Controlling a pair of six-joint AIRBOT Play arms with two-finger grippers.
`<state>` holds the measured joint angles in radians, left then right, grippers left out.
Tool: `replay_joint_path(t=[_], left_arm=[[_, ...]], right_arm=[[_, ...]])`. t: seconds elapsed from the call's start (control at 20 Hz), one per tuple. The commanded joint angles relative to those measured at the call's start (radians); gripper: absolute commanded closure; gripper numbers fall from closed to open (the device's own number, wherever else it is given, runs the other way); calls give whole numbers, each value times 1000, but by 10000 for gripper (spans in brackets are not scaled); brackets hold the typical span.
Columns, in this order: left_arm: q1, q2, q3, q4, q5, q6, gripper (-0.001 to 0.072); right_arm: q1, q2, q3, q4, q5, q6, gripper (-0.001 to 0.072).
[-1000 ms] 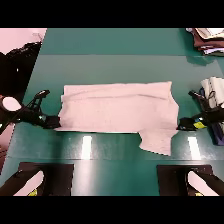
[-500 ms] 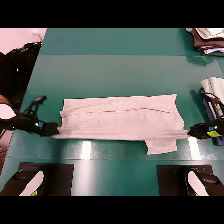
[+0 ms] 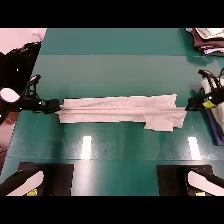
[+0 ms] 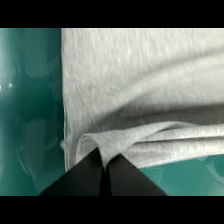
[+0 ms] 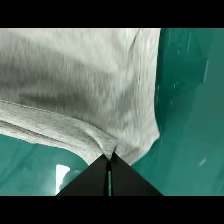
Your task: Fold the shirts.
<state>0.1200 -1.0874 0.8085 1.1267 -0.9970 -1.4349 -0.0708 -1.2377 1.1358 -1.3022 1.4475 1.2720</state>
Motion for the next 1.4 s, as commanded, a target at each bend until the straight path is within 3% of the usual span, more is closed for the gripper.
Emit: replay_joint_path(t=[0.0, 0.35, 0.4, 0.45, 0.55, 0.6, 0.8, 0.85, 0.9, 0.95, 1.0, 1.15, 1.35], left_arm=[[1, -167, 64, -54, 79, 4, 682], [1, -256, 136, -74, 110, 28, 680], [1, -256, 142, -74, 104, 28, 679], [1, -256, 148, -74, 96, 28, 575], [1, -256, 163, -75, 71, 28, 114], [1, -256, 177, -71, 48, 29, 98], [1, -256, 264, -37, -72, 29, 99], [1, -256, 288, -35, -100, 29, 100], [1, -256, 307, -35, -122, 29, 183], [1, -256, 325, -35, -145, 29, 458], [1, -256, 336, -35, -156, 29, 652], [1, -253, 351, -76, -164, 28, 682], [-42, -253, 351, -113, -162, 27, 682]], right_arm=[[0, -166, 135, 80, -21, -2, 699], [-2, -362, 281, 231, -66, -2, 679], [-3, -372, 290, 243, -76, -2, 537], [-3, -380, 297, 244, -81, -2, 392], [-6, -383, 302, 245, -84, -3, 364], [-13, -383, 302, 246, -77, -7, 364], [-86, -383, 301, 259, 42, -48, 362], [-113, -383, 301, 261, 69, -53, 294], [-135, -383, 300, 262, 89, -55, 199], [-160, -383, 293, 264, 99, -61, 149], [-183, -383, 273, 265, 100, -62, 123], [-234, -387, 148, 286, 55, -113, 123], [-255, -445, 32, 470, -12, -193, 127]])
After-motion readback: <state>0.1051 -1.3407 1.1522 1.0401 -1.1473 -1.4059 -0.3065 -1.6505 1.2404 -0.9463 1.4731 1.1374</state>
